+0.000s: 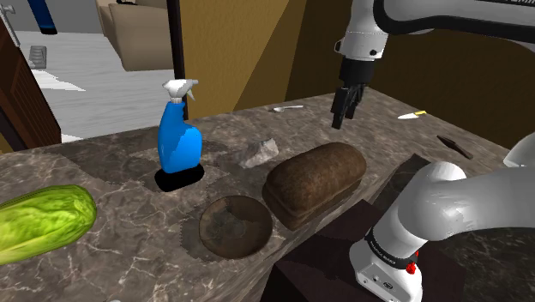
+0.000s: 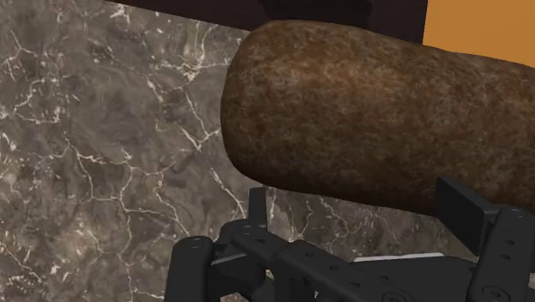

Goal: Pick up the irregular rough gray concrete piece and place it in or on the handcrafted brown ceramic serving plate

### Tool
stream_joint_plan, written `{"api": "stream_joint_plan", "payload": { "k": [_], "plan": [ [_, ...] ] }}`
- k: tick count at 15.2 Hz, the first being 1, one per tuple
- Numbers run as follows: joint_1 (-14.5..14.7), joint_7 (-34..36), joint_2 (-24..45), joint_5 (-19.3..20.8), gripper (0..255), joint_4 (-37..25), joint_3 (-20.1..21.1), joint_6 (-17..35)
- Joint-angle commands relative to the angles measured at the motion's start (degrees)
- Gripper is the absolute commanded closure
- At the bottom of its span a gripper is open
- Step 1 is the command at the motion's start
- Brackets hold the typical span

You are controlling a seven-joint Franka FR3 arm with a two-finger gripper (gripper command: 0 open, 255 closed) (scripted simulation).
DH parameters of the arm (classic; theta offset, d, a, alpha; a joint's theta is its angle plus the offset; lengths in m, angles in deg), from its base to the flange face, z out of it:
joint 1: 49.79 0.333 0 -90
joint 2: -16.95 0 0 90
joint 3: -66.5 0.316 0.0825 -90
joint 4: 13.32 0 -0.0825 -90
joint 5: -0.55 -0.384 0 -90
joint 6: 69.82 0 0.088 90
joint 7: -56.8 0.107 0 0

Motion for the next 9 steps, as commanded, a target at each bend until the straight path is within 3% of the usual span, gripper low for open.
{"api": "stream_joint_plan", "payload": {
  "k": [1,9],
  "plan": [
    [0.0,0.0,0.0,0.0,0,0.0,0.0,0.0],
    [7.13,-19.39,10.37,-5.41,0,3.51,-6.52,19.12]
  ]
}}
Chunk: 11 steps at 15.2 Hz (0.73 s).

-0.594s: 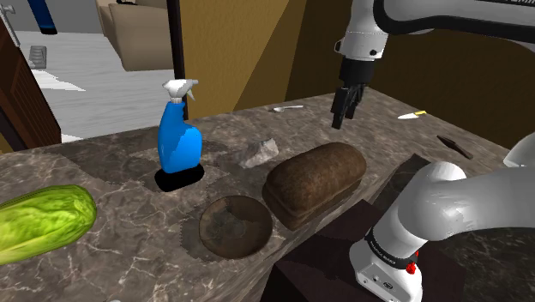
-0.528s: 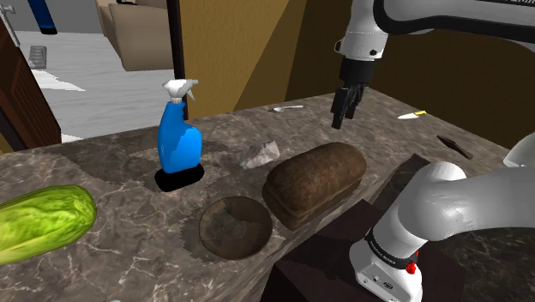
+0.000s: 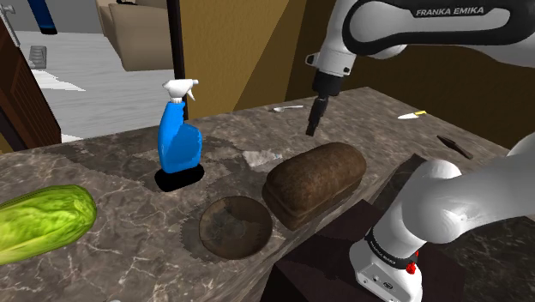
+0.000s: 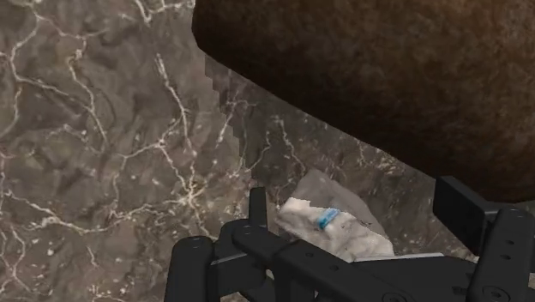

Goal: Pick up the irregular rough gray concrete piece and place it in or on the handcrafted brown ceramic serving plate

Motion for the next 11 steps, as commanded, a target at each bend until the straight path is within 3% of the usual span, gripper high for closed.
{"api": "stream_joint_plan", "payload": {
  "k": [1,6,11],
  "plan": [
    [2.09,-5.57,3.8,-1.95,0,-0.22,-1.63,4.82],
    [7.9,-19.52,12.44,-8.59,0,-1.98,-5.0,13.38],
    [13.59,-33.85,20.79,-16.83,0,-5.74,-7.45,18.17]
  ]
}}
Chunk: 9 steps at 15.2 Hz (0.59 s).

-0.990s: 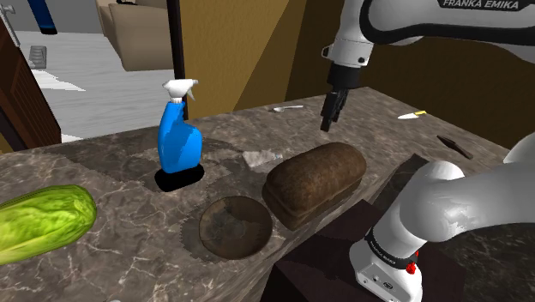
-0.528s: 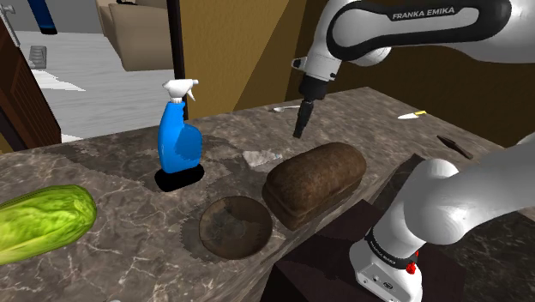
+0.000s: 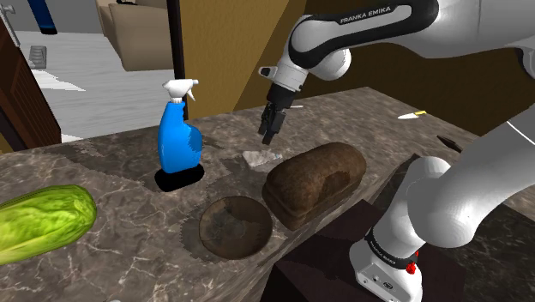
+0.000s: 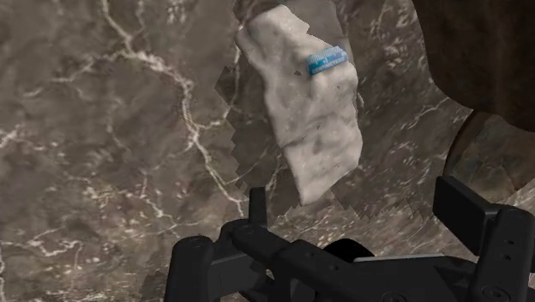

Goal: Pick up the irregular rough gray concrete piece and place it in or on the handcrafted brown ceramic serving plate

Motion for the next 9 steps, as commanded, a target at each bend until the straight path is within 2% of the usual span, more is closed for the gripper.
{"api": "stream_joint_plan", "payload": {
  "k": [1,9],
  "plan": [
    [1.04,-3.07,1.05,-1.84,0,0.11,-0.25,1.22],
    [2.23,-4.21,3.4,-4.01,0,2.71,0.65,6.26]
  ]
}}
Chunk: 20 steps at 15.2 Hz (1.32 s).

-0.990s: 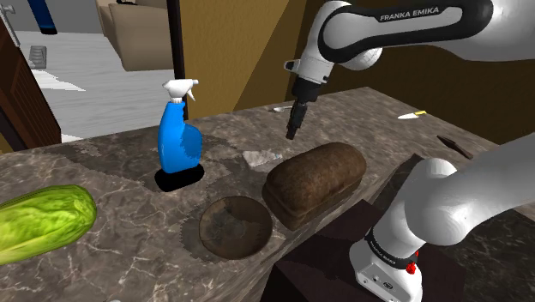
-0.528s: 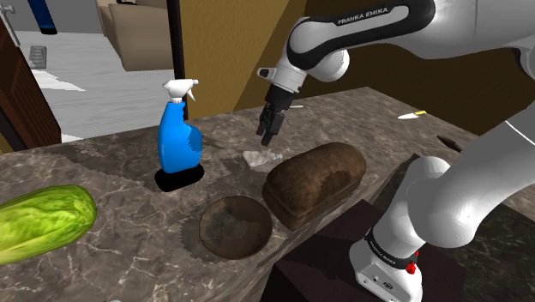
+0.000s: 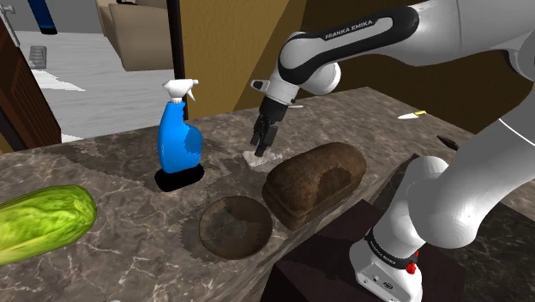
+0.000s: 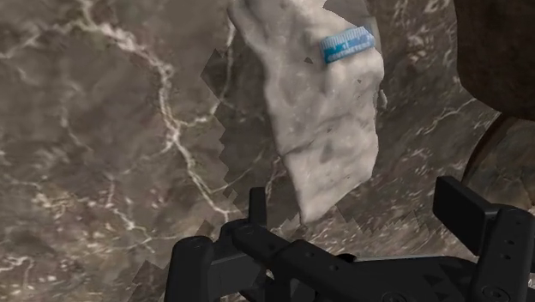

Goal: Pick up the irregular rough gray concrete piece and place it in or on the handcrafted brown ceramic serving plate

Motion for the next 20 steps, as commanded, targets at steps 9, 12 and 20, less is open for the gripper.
{"api": "stream_joint_plan", "payload": {
  "k": [9,12,20],
  "plan": [
    [0.06,-0.1,0.07,-0.14,255,0.24,0.05,0.34],
    [0.08,0.13,0.09,-0.04,255,-0.13,0.09,0.02],
    [-1.25,-0.18,-7.92,15.68,0,5.8,5.1,2.12]
  ]
}}
